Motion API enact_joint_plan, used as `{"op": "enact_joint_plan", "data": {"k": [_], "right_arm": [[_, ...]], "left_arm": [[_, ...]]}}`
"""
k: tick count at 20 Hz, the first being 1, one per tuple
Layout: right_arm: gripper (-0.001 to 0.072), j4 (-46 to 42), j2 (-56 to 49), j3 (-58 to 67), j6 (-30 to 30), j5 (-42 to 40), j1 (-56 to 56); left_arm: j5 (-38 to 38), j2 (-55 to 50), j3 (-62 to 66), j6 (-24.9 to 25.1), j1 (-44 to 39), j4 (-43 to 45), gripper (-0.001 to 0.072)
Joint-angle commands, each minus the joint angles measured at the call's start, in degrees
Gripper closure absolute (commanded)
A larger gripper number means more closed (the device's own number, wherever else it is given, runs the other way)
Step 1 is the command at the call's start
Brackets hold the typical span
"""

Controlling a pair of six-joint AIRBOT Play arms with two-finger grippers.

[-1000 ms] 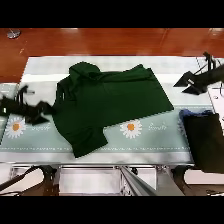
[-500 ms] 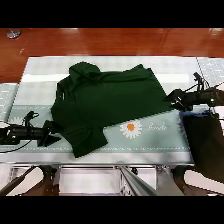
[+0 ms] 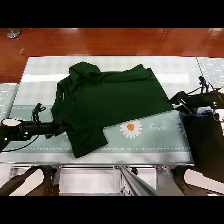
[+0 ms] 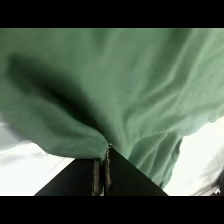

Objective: Fold the shirts.

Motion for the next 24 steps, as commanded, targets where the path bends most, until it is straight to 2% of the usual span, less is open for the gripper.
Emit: {"op": "enact_joint_plan", "data": {"k": [1,6,10,12,13,14,15,17,19,22,24], "right_arm": [[0.0081,-9.4,-0.7,0.0,5.9,0.3,-1.2],[0.0081,-2.4,-6.0,0.9,3.8,-2.5,-1.1],[0.0082,8.5,-12.1,5.2,1.0,-4.0,0.5],[0.0084,9.4,-15.0,7.6,0.8,-3.3,3.6],[0.0109,9.4,-16.3,9.0,0.9,-2.4,5.3],[0.0275,9.0,-17.3,10.5,0.9,-1.3,6.6],[0.0682,8.3,-18.0,12.2,0.7,0.3,7.5],[0.0691,7.8,-17.8,17.2,0.7,3.5,8.3],[0.0691,7.8,-17.2,27.5,0.9,9.2,8.5],[0.0691,7.8,-14.4,48.0,2.5,12.8,8.5],[0.0691,7.0,-11.5,62.6,2.6,13.4,8.5]], "left_arm": [[-1.6,0.1,1.9,1.8,-0.8,-1.1,0.0676],[-1.9,0.1,2.1,1.8,-0.9,-1.9,0.0676],[-1.8,0.1,2.1,1.8,-0.9,-1.9,0.0677],[-1.8,0.1,2.1,1.8,-0.9,-2.0,0.0677],[-1.8,0.1,2.1,1.8,-0.9,-2.2,0.0676],[-1.8,0.1,2.1,1.9,-0.8,-2.6,0.0676],[-1.8,0.1,2.3,1.9,-0.8,-3.4,0.0676],[-3.1,0.3,5.1,1.9,-0.8,-5.0,0.0676],[-5.3,1.3,13.1,2.6,-0.8,-9.3,0.0677],[-4.9,2.9,32.5,3.5,-0.8,-17.6,0.0677],[-3.8,3.0,48.3,3.5,-0.8,-17.2,0.0677]]}}
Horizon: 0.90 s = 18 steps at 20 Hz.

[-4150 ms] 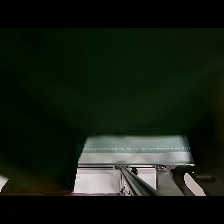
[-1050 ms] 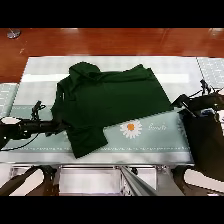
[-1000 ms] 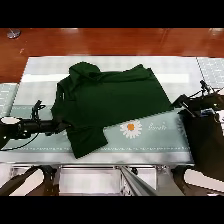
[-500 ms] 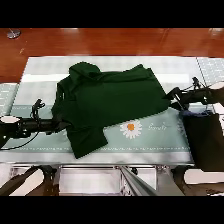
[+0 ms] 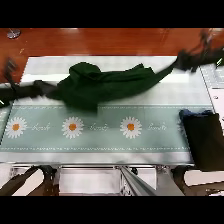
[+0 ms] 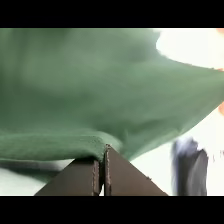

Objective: Fold the shirts.

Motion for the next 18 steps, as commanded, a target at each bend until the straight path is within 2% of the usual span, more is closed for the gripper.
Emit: {"op": "enact_joint_plan", "data": {"k": [1,2,5,8,11,14,16,18], "right_arm": [[0.0691,-1.4,4.5,23.1,1.2,3.6,0.2],[0.0691,-2.0,7.1,26.4,1.6,3.5,0.2],[0.0691,-6.6,19.2,26.3,1.5,2.9,0.1],[0.0691,-11.8,30.9,22.8,1.6,4.4,0.1],[0.069,-16.3,40.5,19.7,2.6,9.6,0.1],[0.0691,-20.8,47.5,18.5,5.0,12.9,0.1],[0.0691,-22.3,50.2,18.5,6.2,14.2,0.1],[0.0691,-22.3,51.1,18.5,6.6,17.5,0.1]], "left_arm": [[1.1,0.7,24.6,0.4,0.1,-2.2,0.0677],[1.3,0.7,31.9,-0.4,0.1,0.7,0.0677],[1.0,1.4,49.3,-7.4,0.1,12.9,0.0677],[1.0,5.1,58.6,-11.5,0.1,26.5,0.0677],[0.8,12.1,60.2,-14.5,0.1,38.9,0.0677],[-2.5,19.1,60.2,-14.8,0.1,49.2,0.0677],[-5.4,22.3,59.9,-15.0,-1.0,53.9,0.0677],[-5.9,24.8,57.3,-15.6,-4.0,54.7,0.0677]]}}
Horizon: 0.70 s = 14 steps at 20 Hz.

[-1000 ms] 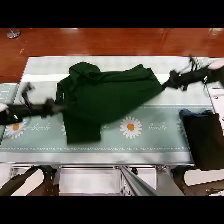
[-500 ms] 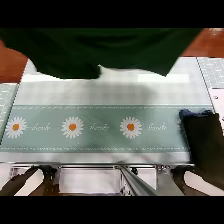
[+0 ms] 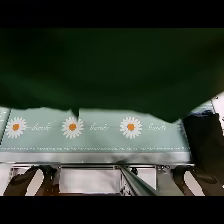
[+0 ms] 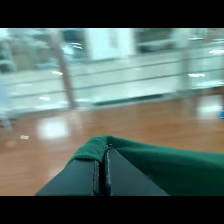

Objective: Fold the shirts.

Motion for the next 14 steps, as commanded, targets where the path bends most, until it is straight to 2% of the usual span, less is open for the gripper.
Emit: {"op": "enact_joint_plan", "data": {"k": [1,5,8,10,14], "right_arm": [[0.069,-2.6,3.0,-0.3,1.7,6.7,0.0],[0.0691,-0.1,-0.3,-2.9,2.2,10.2,0.0],[0.0691,5.4,-4.2,-13.3,-0.4,9.3,0.0],[0.0691,6.9,-7.8,-22.4,-2.5,4.8,0.0],[0.069,8.3,-21.3,-33.2,-5.2,-7.7,0.0]], "left_arm": [[-2.6,4.8,-3.4,-1.1,-3.6,7.6,0.0677],[-1.7,4.0,-18.2,-3.0,-4.8,11.1,0.0677],[0.7,-1.0,-29.5,-3.3,-4.8,5.2,0.0677],[2.4,-7.0,-34.2,-3.2,-4.9,0.8,0.0677],[7.5,-21.5,-35.6,-3.3,-8.8,0.1,0.0677]]}}
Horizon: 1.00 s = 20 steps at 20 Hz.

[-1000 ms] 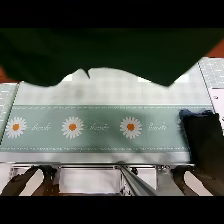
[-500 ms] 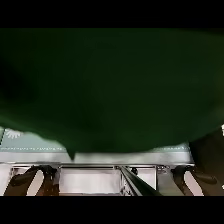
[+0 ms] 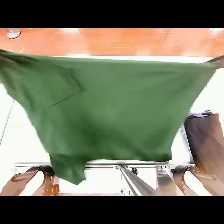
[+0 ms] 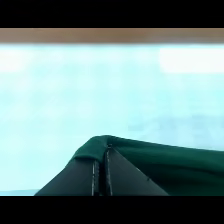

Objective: Fold the shirts.

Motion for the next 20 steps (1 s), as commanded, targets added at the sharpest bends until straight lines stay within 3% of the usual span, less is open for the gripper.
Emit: {"op": "enact_joint_plan", "data": {"k": [1,3,6,10,14,17,20], "right_arm": [[0.0691,3.6,-13.0,-6.8,-3.0,-11.0,0.5],[0.0691,4.0,-21.7,-5.9,-3.6,-18.3,2.3],[0.0691,4.5,-35.4,2.5,0.3,-23.5,4.1],[0.0691,10.7,-49.1,14.8,4.0,-22.0,4.3],[0.069,11.6,-51.7,16.8,2.6,-15.7,4.1],[0.069,12.2,-51.6,16.8,0.3,-5.6,2.3],[0.069,5.5,-51.6,15.4,-2.9,4.1,2.8]], "left_arm": [[5.6,-11.9,-2.5,-0.1,-3.3,-2.0,0.0677],[10.6,-18.6,-2.1,-3.0,-5.3,-1.9,0.0677],[20.6,-26.1,0.2,-9.3,-6.1,-2.0,0.0677],[19.7,-32.6,2.4,-15.9,-6.1,-3.9,0.0677],[10.4,-33.2,2.4,-12.4,-6.0,-3.9,0.0676],[-2.2,-33.0,2.4,-5.5,-5.3,-3.7,0.0676],[-8.5,-33.1,-1.3,-1.6,-5.2,-3.3,0.0676]]}}
